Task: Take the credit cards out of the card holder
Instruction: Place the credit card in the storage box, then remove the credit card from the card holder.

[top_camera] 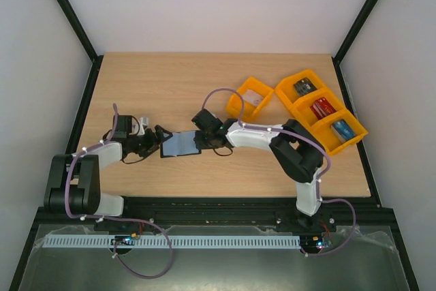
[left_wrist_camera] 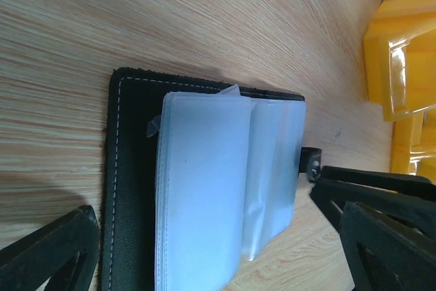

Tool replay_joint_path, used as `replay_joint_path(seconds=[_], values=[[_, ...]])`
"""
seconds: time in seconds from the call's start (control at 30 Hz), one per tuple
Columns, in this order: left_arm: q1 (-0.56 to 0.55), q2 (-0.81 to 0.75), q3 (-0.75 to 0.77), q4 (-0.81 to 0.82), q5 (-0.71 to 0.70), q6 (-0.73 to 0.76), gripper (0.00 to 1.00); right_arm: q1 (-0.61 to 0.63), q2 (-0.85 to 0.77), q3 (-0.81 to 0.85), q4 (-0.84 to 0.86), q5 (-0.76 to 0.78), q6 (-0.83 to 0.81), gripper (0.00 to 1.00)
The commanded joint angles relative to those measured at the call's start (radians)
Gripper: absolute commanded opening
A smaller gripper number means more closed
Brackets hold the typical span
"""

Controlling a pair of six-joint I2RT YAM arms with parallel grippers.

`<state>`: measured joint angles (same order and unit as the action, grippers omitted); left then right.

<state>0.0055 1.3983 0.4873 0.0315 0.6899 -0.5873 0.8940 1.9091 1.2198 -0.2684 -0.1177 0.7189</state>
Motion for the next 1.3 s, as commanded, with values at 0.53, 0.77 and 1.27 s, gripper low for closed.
replay_joint_path(seconds=[0.53,0.77,1.27], values=[[-0.083,0.165,0.033,-0.015,-0.058,0.016,0.05,0.005,0.124,0.088,0.141,-0.231,0.012,0.22],[0.002,0.039,0.237,-0.166,0.110,0.262,0.02,-0.080,-0.150,-0.128,0.310,-0.221,-0.064,0.31],[-0.051,-0.122,1.150,-1.140,0.479,1.091,0.02,-0.136,-0.695,-0.261,0.734,-0.413,-0.289,0.72]])
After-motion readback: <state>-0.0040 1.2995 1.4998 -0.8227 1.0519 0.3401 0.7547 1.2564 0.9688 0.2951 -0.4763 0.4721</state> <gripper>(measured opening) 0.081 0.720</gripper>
